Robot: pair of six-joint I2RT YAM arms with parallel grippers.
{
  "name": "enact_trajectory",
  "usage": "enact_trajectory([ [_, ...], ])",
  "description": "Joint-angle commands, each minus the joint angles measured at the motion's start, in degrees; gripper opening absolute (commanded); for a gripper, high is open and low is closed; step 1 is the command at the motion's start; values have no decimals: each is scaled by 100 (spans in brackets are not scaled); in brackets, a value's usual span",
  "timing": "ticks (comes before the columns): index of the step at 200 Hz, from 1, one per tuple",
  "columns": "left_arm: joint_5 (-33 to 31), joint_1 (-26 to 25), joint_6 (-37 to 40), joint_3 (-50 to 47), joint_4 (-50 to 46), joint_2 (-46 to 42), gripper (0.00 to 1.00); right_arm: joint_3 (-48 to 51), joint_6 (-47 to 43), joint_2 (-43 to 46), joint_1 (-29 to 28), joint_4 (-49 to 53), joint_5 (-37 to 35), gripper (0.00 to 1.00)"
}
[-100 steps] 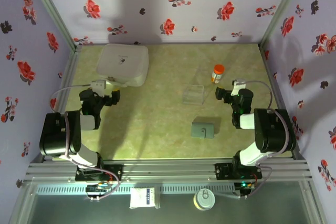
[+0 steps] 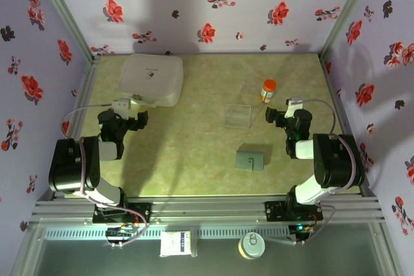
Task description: Take the credit cards out of the card holder
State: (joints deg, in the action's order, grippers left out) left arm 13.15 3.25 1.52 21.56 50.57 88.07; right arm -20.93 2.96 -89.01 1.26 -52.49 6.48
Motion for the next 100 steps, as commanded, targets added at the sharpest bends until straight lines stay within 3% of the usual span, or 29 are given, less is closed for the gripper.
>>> enact_trajectory([
  [1, 100, 27, 112, -64, 229, -3, 100, -3, -68, -48, 24, -156, 11, 99],
  [58, 100, 23, 112, -60, 231, -3, 100, -6, -59, -51, 24, -150, -4, 99],
  [100, 100, 20, 103, -56, 229, -5, 100, -96, 91, -52, 24, 44, -428, 99],
])
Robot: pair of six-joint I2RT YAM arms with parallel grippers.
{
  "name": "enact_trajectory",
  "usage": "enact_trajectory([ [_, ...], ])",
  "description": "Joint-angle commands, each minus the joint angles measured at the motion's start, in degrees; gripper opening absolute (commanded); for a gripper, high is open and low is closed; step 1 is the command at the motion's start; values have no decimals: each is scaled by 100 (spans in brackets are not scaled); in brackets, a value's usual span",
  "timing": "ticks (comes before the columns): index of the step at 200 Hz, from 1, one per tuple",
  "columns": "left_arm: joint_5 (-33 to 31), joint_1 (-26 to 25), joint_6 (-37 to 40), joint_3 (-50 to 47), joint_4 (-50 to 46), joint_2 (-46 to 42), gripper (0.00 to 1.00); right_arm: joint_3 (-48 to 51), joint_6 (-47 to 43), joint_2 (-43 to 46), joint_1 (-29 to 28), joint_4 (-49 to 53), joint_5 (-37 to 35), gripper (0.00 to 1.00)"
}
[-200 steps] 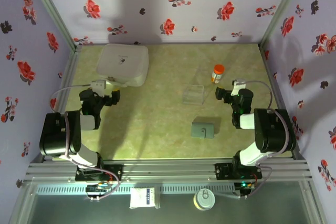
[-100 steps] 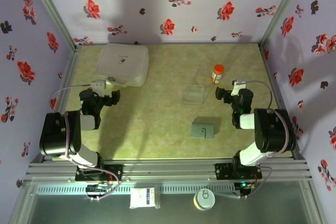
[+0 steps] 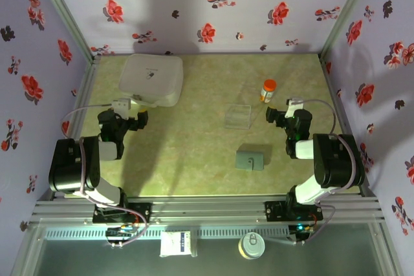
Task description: Take the credit cards out of the card holder
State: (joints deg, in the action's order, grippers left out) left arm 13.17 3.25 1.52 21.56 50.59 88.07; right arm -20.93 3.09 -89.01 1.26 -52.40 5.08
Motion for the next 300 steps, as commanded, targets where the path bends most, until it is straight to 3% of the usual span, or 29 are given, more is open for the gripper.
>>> enact_trajectory([
  [1, 98, 19, 103, -56, 229, -7, 100, -96, 73, -54, 24, 36, -288, 99],
  [84, -77, 38, 21, -42, 221, -5, 100, -100, 34, 30, 16, 90, -286, 99],
  [156, -987, -14, -272, 184, -973, -980, 100, -477, 66, 1132, -77, 1678, -516, 99],
  [176, -1356, -126, -296, 400, -1687, -1342, 100, -767, 166, 1436, -179, 2516, -556, 99],
  [213, -1644, -179, -1539, 1040, -3448, -1911, 100, -1335, 476, 1648, -568, 3919, -527, 92],
  [247, -1449, -181, -2171, 1771, -5288, -2325, 100, -1748, 1018, 1694, -952, 4923, -484, 81],
  [300, -647, -182, -2457, 2942, -7805, -2484, 100, -2407, 1855, 1551, -1434, 6332, -411, 66],
])
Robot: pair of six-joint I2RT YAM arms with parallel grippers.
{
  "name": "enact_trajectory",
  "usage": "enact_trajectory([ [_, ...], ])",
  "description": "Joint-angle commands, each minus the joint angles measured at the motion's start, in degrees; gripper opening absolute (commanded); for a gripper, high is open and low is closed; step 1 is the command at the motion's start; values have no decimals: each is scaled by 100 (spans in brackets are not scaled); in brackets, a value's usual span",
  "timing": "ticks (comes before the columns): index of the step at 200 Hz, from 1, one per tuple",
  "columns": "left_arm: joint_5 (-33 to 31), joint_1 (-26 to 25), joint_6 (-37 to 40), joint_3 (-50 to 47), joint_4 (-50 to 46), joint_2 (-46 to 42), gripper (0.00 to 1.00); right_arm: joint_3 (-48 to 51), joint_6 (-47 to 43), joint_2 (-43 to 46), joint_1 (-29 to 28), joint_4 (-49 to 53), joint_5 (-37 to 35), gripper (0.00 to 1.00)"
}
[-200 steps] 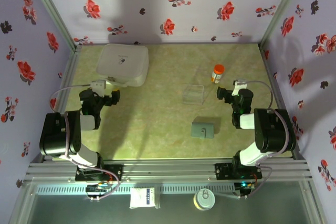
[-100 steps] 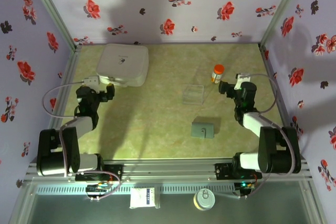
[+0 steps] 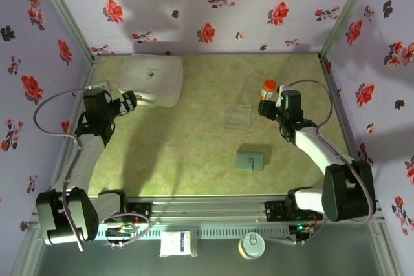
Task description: Take the credit cards out of the card holder
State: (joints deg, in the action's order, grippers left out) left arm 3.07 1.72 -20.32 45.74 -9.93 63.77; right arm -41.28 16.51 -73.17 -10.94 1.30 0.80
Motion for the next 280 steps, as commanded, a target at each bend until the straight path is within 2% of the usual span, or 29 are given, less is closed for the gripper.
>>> enact_trajectory([
  [1, 358, -30, -272, 551, -1804, -51, 100, -381, 516, -33, -228, 983, 17, 66],
  [26, 391, -22, -51, 1137, -2918, 121, 100, -571, 577, -114, -418, 1400, -11, 56],
  [52, 565, -24, 320, 1377, -3462, 223, 100, -706, 711, -375, -470, 1591, 291, 50],
  [111, 554, 6, 637, 1165, -3304, 118, 100, -982, 774, -904, -732, 1741, 307, 35],
  [215, 581, 22, 607, 1081, -3304, 50, 100, -1557, 871, -1902, -923, 1763, 272, 23],
  [280, 589, 27, 590, 1070, -3272, 30, 100, -1719, 898, -2200, -997, 1787, 237, 15],
])
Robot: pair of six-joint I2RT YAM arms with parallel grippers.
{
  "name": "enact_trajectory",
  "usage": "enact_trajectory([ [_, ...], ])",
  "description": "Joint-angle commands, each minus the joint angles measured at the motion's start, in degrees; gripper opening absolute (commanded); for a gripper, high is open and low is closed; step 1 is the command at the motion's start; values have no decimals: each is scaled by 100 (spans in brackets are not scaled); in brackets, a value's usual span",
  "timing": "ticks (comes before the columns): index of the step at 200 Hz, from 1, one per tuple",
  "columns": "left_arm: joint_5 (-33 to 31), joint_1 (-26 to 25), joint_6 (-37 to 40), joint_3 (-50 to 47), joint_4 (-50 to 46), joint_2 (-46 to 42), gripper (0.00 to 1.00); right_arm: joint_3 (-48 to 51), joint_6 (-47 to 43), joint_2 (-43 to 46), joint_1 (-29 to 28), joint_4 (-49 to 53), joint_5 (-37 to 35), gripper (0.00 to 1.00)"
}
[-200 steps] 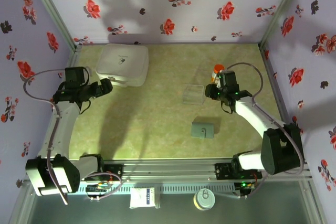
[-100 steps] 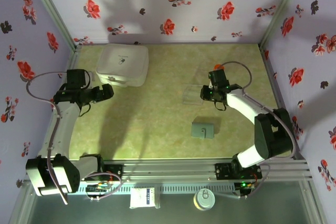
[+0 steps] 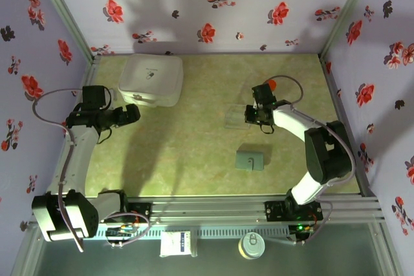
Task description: Take the credit cards out of the card holder
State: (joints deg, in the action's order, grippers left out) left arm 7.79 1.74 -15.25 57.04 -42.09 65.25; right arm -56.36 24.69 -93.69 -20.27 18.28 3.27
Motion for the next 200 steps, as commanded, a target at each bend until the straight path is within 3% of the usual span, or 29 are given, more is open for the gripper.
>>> enact_trajectory([
  [1, 113, 31, 83, -65, -60, -123, 100, -214, 80, -153, -64, 93, -6, 15],
  [117, 221, 40, 73, -79, -81, -74, 100, -1527, 307, -1125, -604, 476, -411, 8],
  [200, 275, 45, 57, -88, -63, -70, 100, -2550, 412, -1950, -612, 766, -475, 8],
])
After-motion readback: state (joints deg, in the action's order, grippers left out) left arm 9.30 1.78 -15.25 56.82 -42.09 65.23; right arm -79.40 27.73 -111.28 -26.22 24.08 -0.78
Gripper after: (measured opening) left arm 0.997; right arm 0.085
